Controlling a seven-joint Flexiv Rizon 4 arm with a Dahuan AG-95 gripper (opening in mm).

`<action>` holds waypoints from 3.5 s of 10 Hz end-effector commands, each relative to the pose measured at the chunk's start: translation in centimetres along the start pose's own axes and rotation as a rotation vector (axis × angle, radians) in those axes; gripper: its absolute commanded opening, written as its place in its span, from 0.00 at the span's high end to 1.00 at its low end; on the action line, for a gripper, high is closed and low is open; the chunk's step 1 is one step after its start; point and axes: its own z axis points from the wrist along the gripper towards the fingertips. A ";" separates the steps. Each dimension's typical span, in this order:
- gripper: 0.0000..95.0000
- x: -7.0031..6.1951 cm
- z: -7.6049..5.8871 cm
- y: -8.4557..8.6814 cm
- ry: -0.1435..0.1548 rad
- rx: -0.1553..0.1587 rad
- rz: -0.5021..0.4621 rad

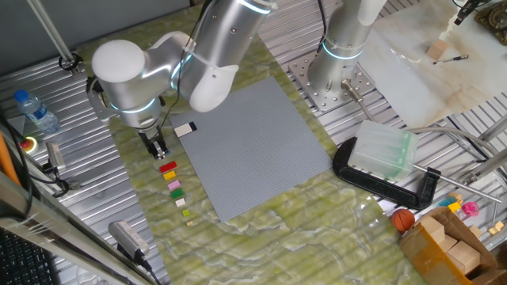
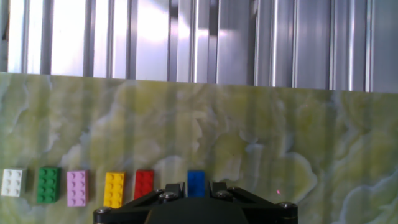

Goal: Build with small Lego blocks

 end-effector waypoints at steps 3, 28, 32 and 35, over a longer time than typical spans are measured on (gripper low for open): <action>0.80 0.1 0.1 0.0 0.009 0.000 -0.004; 1.00 5.6 -2.1 -2.1 -0.011 -0.005 0.048; 1.00 7.8 -1.6 -3.4 -0.010 -0.002 0.020; 1.00 8.0 -1.6 -3.8 -0.005 -0.007 0.005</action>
